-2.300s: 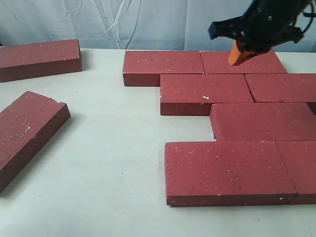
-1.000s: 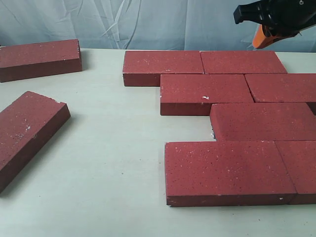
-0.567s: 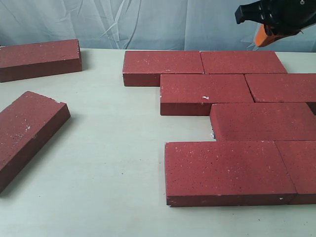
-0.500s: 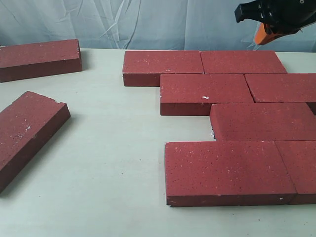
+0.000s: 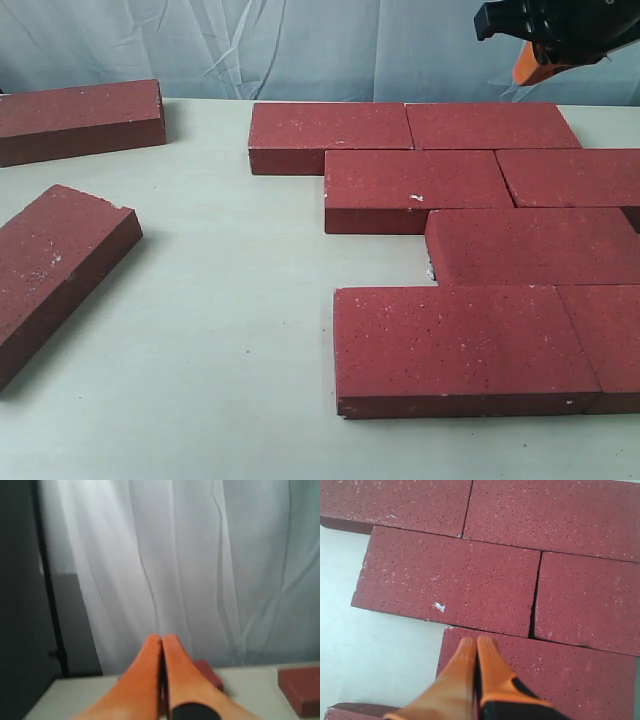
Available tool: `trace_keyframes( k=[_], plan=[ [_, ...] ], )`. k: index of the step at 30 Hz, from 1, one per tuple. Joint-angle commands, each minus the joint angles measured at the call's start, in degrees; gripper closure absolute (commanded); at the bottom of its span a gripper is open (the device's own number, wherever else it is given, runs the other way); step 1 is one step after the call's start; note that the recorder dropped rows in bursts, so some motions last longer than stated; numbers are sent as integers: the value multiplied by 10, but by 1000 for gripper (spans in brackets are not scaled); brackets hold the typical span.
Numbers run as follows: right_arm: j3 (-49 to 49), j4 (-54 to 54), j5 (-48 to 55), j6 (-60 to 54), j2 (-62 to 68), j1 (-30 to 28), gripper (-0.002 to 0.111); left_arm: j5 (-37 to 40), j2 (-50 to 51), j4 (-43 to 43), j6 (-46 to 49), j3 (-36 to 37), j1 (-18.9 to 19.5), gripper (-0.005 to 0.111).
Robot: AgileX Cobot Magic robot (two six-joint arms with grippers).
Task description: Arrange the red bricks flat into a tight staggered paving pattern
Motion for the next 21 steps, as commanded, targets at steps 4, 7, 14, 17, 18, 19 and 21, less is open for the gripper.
trace_keyframes(
  k=[4,7,14,17,18,19,21],
  plan=[
    [4,-1,-3,-4,-3,-3,109,250,233,22,7,-120,0,107],
    [4,-1,-3,-4,-3,-3,109,327,324,22,2,-155,0,107],
    [4,-1,-2,-4,-3,-3,109,413,506,140,-138,-239,0,107],
    [4,-1,-2,-4,-3,-3,109,409,557,204,-202,-262,0,107],
    [4,-1,-2,-4,-3,-3,109,399,572,204,-205,-265,0,107],
    [4,-1,-2,-4,-3,-3,109,389,586,200,-205,-266,0,107],
    [4,-1,-4,-4,-3,-3,109,357,607,172,-205,-266,0,107]
  ],
)
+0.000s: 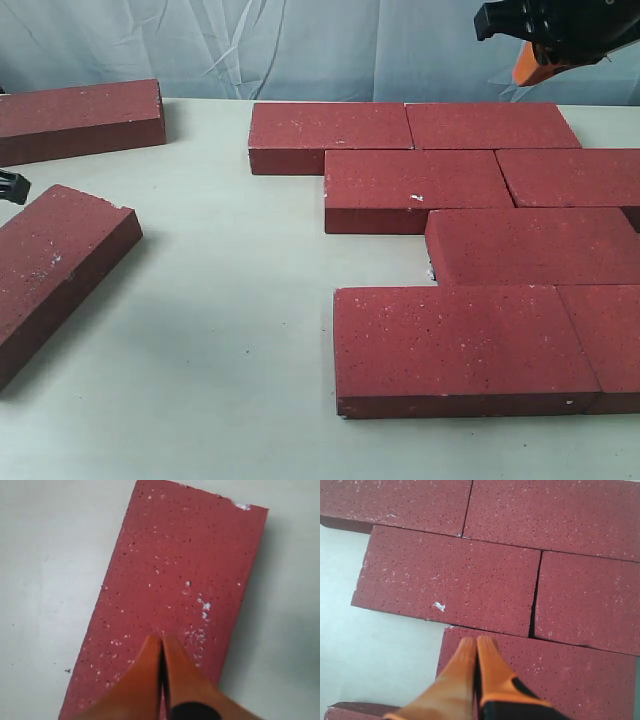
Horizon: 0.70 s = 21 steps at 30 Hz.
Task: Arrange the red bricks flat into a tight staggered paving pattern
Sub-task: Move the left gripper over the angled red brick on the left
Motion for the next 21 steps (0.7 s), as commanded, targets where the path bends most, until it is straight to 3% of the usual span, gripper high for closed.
trace_keyframes(
  k=[1,5,21],
  plan=[
    [4,-1,-6,-4,-3,-3,109,-60,50,-30,-21,-7,0,107],
    [4,-2,-13,-4,-3,-3,109,-127,67,-49,-20,-7,0,107],
    [4,-1,-13,-4,-3,-3,109,-135,152,-14,-20,-7,0,107]
  ],
)
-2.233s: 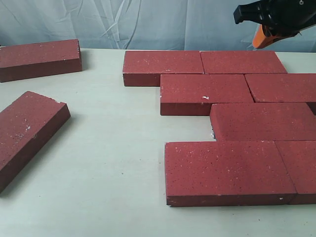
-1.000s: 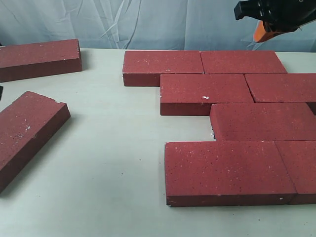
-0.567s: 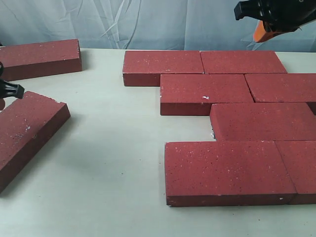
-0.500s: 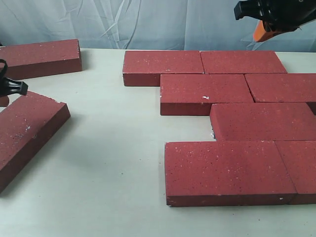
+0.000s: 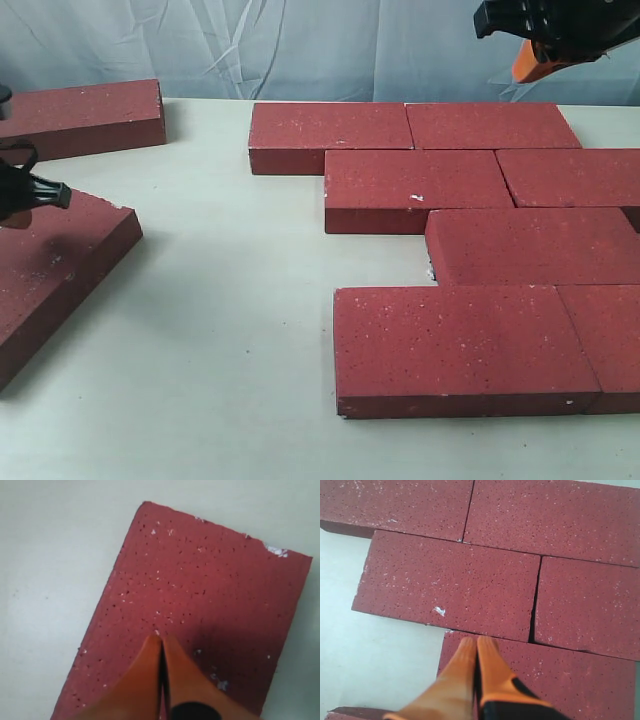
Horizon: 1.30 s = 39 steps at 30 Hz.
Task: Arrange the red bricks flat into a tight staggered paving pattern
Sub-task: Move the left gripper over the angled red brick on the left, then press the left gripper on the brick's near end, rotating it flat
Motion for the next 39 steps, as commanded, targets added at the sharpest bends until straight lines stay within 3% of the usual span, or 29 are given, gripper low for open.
trace_keyframes(
  k=[1,13,22,26,39],
  plan=[
    [4,-1,-5,-4,-3,-3,109,-5,26,2,-3,-3,0,107],
    [4,-1,-14,-3,-3,-3,109,-13,51,-2,25,-3,0,107],
    [4,-1,-20,-3,-3,-3,109,-16,63,-67,65,-3,-7,107],
    [4,-1,-21,-3,-3,-3,109,-19,63,-78,108,-3,-37,107],
    [4,-1,-21,-3,-3,-3,109,-45,63,-78,288,-3,-205,107]
  ],
)
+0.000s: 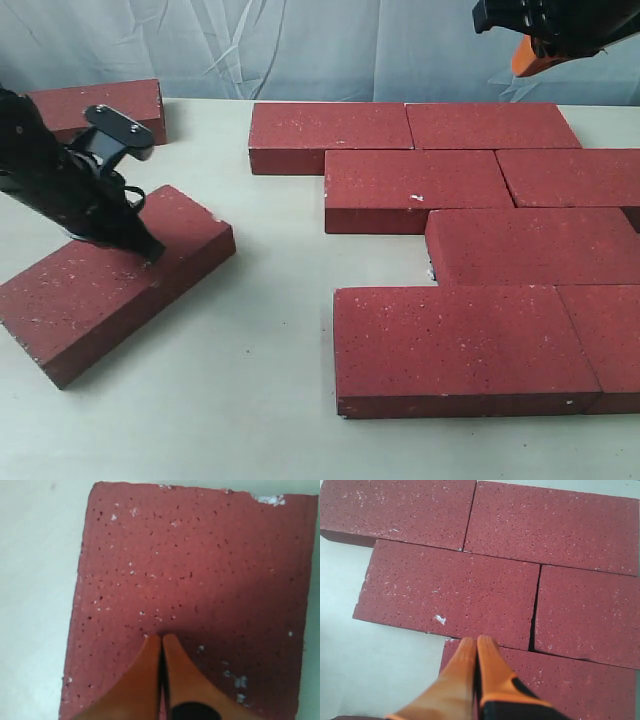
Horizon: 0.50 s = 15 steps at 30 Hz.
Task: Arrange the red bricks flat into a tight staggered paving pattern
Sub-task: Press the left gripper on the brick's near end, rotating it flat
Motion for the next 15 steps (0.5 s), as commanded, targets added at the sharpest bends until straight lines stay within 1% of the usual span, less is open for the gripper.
trace_keyframes(
  k=[1,5,8,12,15],
  plan=[
    [4,-1,-6,-3,-3,-3,109,3,3,-12,70,1,-54,107],
    [4,-1,-6,-3,-3,-3,109,1,3,-12,124,1,-92,107],
    [4,-1,-6,-3,-3,-3,109,-11,-2,-9,138,1,-114,107],
    [4,-1,-6,-3,-3,-3,109,-25,-27,-17,133,-9,-118,107],
    [4,-1,-7,0,-3,-3,109,-50,-57,-25,91,-12,-118,107]
  ],
)
